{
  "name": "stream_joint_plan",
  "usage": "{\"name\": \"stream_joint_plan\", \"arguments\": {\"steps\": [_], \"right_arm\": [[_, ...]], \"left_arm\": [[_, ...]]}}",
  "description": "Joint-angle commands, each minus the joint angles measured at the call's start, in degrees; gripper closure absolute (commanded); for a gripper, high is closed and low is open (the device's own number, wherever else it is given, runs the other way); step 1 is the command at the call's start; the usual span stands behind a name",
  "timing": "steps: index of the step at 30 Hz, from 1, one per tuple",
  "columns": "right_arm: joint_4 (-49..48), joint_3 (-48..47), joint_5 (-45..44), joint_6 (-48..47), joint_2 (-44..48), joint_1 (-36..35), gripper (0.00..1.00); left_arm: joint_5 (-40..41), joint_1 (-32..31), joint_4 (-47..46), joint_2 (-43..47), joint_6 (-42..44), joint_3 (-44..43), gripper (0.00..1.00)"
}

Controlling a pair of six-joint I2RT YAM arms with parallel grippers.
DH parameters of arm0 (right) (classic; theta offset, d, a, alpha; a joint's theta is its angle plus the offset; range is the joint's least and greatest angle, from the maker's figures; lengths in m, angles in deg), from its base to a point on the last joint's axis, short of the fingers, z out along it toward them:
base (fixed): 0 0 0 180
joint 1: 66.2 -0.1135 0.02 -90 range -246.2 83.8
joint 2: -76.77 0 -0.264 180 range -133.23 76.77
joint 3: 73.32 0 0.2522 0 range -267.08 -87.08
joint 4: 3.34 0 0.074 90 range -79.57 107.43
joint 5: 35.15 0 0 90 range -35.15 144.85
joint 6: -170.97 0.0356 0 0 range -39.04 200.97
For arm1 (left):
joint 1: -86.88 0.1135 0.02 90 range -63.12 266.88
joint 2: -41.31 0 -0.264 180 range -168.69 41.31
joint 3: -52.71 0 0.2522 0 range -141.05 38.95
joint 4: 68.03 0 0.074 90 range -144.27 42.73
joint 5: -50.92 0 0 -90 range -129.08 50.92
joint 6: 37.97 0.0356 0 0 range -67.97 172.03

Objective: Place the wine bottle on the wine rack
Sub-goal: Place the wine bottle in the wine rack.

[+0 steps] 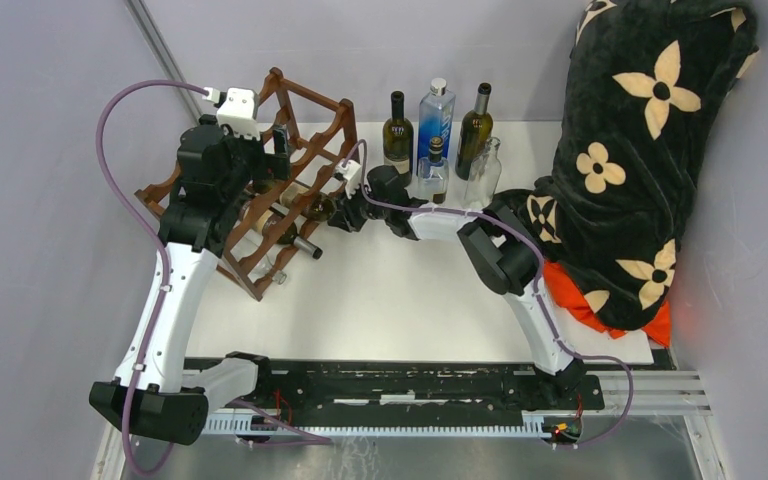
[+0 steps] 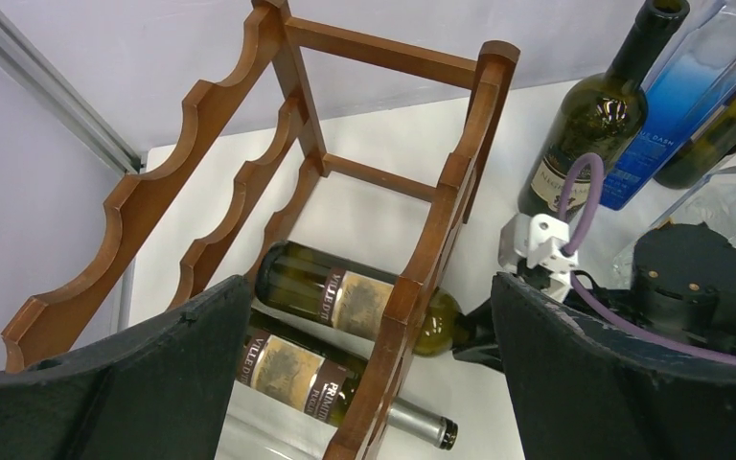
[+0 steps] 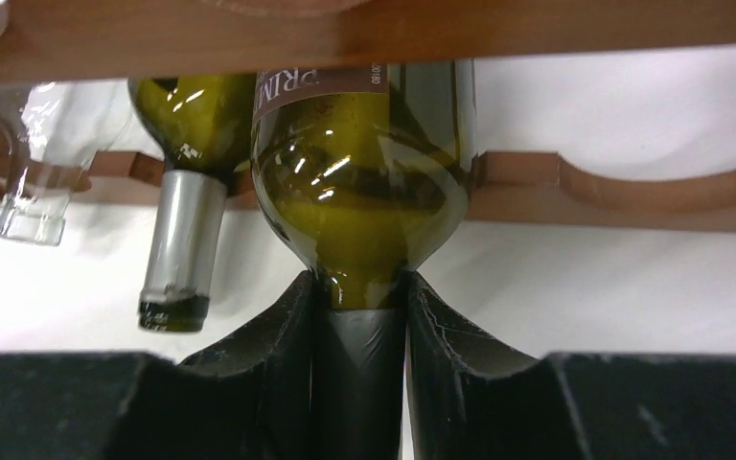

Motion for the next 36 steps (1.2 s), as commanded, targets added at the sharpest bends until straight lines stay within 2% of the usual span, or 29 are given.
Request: {"name": "stream_joint_plan", "arguments": {"steps": [1,8,17,36], "right_arm": [[-8.44,-9.81,1.46,2.46,-1.79,-0.61,1.00],[-3.90,-18.21,0.01,3.32,-6.36,-0.91,1.00],[1.33,-19.50,-2.67,2.26,-7.74,-1.02,0.99],[-1.49,-26.33,-3.53,4.81,-11.62,-1.17,0.97]], "left_arm": [[1.72,-0.04,-2.09,0.25,-1.56,-0.13,0.00],[1.21,-0.04,-1.84,-0.52,-1.66,0.10,0.00],[-0.01,-0.04,-1.93,-2.35,-1.14,0.00,0.00],[-0.71,-0.04,-0.56,-4.00,-1.09,-1.94,0.00]]}}
